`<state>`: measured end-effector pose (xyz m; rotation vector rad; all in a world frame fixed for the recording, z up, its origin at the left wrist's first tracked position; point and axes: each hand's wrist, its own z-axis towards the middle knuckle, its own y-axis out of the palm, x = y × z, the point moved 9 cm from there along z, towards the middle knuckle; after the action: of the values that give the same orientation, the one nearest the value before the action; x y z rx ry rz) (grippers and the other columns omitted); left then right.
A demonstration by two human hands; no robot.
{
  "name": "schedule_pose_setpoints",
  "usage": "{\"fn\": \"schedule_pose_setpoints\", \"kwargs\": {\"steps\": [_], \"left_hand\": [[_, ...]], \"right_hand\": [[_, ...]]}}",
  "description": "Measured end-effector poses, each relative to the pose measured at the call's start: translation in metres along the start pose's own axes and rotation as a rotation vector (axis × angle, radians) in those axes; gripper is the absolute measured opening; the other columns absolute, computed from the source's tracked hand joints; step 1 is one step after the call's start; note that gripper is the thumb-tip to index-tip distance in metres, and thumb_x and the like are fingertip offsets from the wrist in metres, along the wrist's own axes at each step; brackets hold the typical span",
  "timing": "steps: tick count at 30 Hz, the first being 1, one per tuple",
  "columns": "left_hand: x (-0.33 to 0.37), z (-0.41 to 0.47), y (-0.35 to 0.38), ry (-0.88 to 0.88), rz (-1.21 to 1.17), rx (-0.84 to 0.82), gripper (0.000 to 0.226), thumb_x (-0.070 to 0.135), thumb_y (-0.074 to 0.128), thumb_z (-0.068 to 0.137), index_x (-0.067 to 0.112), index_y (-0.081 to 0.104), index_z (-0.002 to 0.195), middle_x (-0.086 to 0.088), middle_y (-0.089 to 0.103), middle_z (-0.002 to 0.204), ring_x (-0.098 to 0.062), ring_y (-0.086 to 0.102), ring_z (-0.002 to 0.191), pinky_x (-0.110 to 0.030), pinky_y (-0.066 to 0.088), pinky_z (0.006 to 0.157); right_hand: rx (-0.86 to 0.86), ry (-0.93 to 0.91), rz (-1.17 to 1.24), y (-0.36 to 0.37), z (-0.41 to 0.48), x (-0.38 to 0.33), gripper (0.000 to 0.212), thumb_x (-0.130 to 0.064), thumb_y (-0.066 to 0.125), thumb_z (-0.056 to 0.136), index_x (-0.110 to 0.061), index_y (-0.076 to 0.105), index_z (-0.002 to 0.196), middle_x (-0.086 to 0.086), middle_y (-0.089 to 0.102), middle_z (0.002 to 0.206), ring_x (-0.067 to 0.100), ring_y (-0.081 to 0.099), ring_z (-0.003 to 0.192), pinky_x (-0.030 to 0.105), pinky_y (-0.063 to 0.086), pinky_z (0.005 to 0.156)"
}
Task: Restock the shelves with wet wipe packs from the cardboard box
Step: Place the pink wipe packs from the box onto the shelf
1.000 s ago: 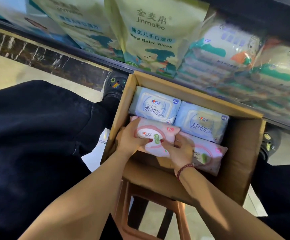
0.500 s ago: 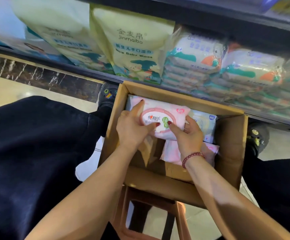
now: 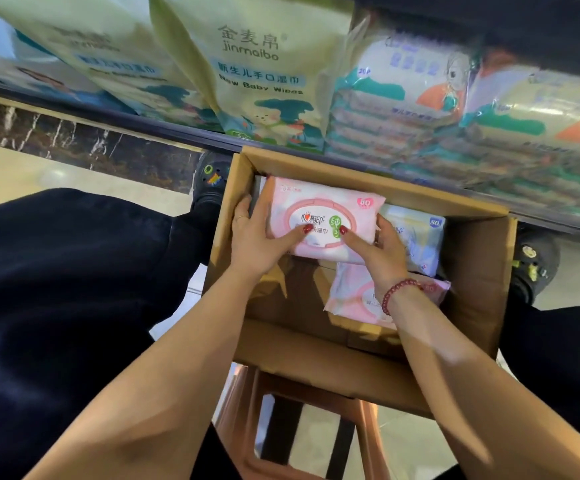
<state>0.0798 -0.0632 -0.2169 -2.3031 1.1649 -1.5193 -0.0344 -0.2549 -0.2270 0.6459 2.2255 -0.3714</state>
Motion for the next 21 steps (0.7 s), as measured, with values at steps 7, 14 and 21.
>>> {"fn": "schedule_pose_setpoints", "kwargs": {"steps": [7,14,21], "left_hand": [[-0.008,0.010,0.008,-0.143,-0.275,-0.102,0.125,0.063,0.088,0.047,0.047,0.014,0.147,0.013,0.047,0.143,-0.014,0.048,0.130,-0.044,0.045,0.103],[-0.001,0.009,0.005,-0.183,-0.203,-0.073,0.136,0.062,0.083,0.039,0.045,0.005,0.149,0.006,0.047,0.143,-0.019,0.050,0.127,-0.044,0.045,0.104],[0.000,0.008,0.012,-0.196,-0.216,-0.083,0.127,0.054,0.086,0.054,0.049,0.000,0.147,0.005,0.043,0.146,-0.022,0.045,0.131,-0.051,0.041,0.106]], "right_hand": [[-0.117,0.049,0.022,0.012,-0.003,-0.001,0.044,-0.021,0.074,0.081,-0.024,0.057,0.122,-0.011,0.069,0.110,-0.003,0.065,0.094,0.009,0.050,0.067],[-0.074,0.021,0.007,-0.013,-0.015,0.001,0.043,-0.016,0.070,0.084,-0.015,0.057,0.125,-0.002,0.065,0.119,0.010,0.062,0.107,0.022,0.051,0.085],[0.604,0.030,-0.310,-0.128,-0.071,0.028,0.053,-0.014,0.079,0.074,-0.005,0.055,0.120,0.010,0.054,0.118,0.018,0.059,0.096,0.005,0.037,0.061]]}}
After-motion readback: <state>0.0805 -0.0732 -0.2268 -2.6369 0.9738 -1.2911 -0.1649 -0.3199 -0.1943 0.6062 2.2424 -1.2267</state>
